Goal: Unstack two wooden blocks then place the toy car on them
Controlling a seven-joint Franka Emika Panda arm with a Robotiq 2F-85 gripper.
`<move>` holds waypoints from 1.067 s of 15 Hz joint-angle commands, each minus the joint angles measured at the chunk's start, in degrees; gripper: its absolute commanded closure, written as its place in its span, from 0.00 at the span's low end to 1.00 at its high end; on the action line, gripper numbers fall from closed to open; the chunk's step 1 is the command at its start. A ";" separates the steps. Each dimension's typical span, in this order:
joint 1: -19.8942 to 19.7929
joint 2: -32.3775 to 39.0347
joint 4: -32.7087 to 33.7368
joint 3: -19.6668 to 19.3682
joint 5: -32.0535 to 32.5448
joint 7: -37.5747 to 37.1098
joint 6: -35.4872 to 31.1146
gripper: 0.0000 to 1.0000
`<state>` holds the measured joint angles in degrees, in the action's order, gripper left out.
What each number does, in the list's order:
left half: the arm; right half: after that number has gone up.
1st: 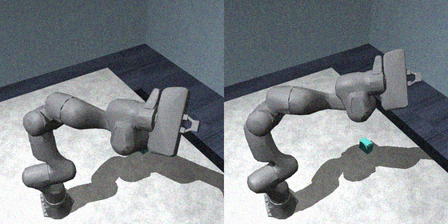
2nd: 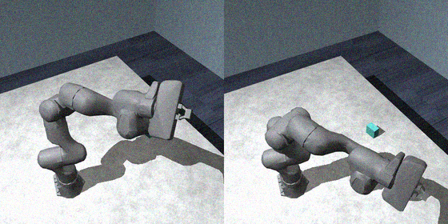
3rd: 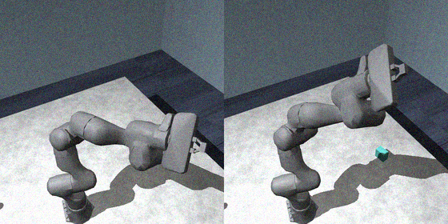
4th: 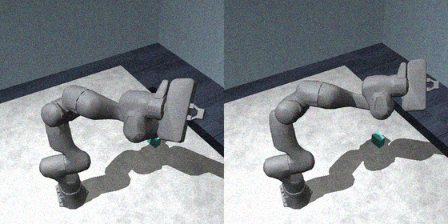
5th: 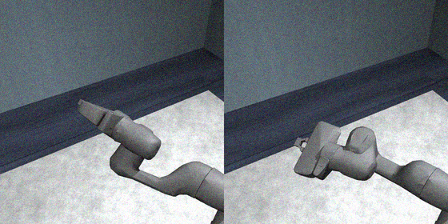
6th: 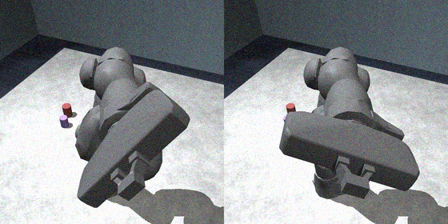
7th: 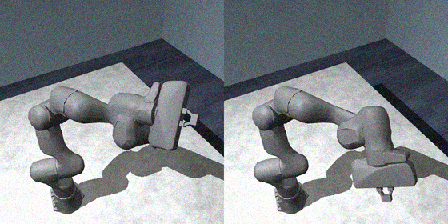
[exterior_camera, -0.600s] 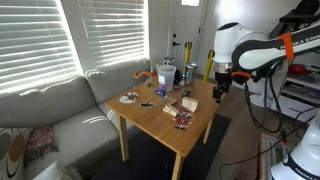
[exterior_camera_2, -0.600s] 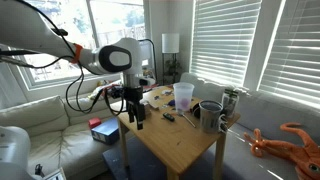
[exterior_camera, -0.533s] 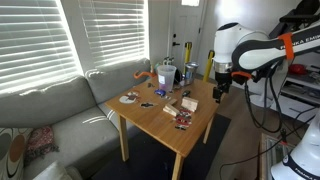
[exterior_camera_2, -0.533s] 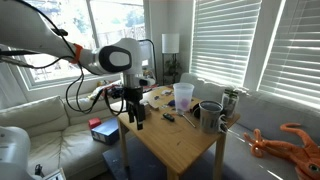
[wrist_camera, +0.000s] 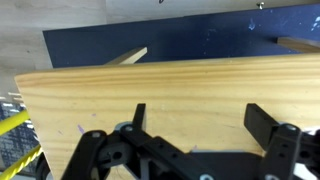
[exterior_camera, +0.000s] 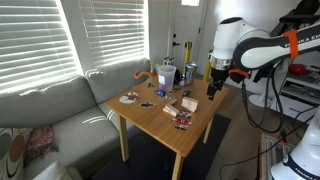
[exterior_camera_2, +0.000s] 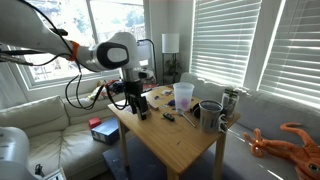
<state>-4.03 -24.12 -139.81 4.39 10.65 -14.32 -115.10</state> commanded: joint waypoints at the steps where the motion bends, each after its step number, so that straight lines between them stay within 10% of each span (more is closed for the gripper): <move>1: 3.25 -0.52 2.09 -0.21 -3.13 2.29 -2.94 0.00; 16: 6.42 8.39 6.62 -2.04 -13.53 12.33 -7.42 0.00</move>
<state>1.78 -18.64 -135.32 2.98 -1.26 -3.74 -121.72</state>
